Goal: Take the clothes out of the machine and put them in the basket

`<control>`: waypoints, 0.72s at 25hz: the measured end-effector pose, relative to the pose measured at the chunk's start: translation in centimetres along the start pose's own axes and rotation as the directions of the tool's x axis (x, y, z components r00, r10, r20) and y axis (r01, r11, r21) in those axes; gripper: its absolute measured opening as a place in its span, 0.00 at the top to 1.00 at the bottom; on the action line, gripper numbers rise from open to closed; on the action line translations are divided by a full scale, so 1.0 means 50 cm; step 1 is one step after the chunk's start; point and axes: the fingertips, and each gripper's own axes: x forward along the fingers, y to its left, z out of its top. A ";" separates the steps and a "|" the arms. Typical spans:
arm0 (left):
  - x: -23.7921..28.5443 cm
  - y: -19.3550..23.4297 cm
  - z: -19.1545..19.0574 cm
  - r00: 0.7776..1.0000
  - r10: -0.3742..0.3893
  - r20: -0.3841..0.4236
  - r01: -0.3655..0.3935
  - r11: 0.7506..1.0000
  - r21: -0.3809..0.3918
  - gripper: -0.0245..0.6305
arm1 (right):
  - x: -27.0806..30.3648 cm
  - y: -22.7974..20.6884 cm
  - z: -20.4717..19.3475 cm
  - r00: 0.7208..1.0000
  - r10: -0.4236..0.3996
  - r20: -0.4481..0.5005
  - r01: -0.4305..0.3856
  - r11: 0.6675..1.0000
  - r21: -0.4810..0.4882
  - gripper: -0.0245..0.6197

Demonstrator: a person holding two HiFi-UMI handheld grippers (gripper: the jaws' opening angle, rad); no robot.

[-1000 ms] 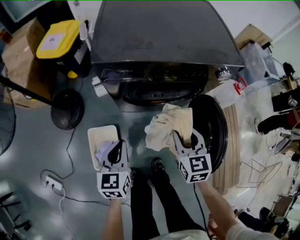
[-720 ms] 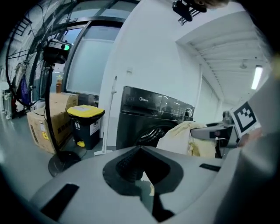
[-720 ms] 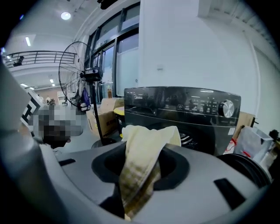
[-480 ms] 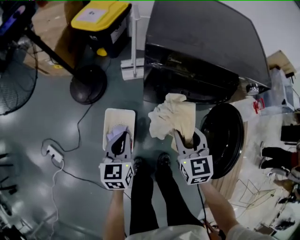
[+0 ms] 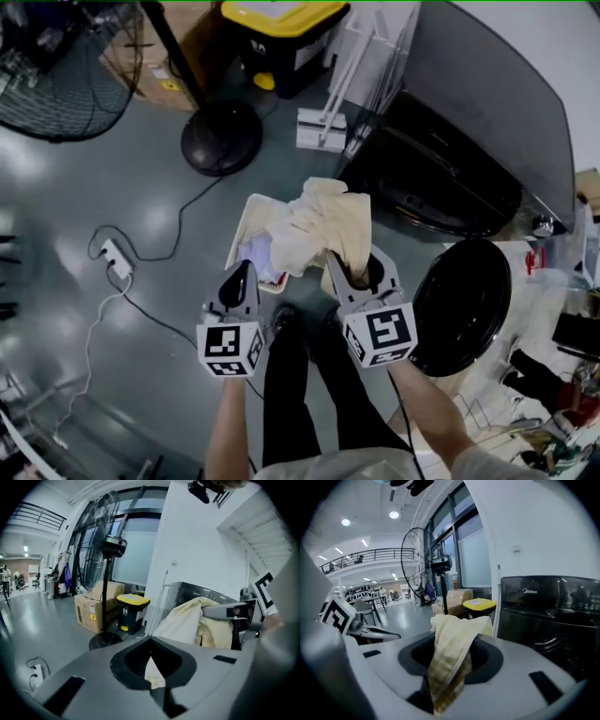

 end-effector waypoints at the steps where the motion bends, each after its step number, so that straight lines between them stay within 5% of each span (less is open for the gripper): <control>1: -0.009 0.016 -0.010 1.000 0.016 0.001 -0.016 1.000 -0.007 0.93 | 0.013 0.020 -0.004 1.000 0.018 0.001 -0.018 1.000 -0.002 0.71; 8: -0.066 0.126 -0.056 0.992 0.123 -0.008 -0.123 0.990 -0.065 0.93 | 0.115 0.133 -0.027 0.991 0.127 -0.030 -0.128 0.991 -0.024 0.71; 18: -0.055 0.232 -0.146 0.984 0.169 -0.061 -0.175 0.977 -0.120 0.93 | 0.274 0.199 -0.176 0.977 0.137 -0.165 -0.142 0.990 -0.020 0.71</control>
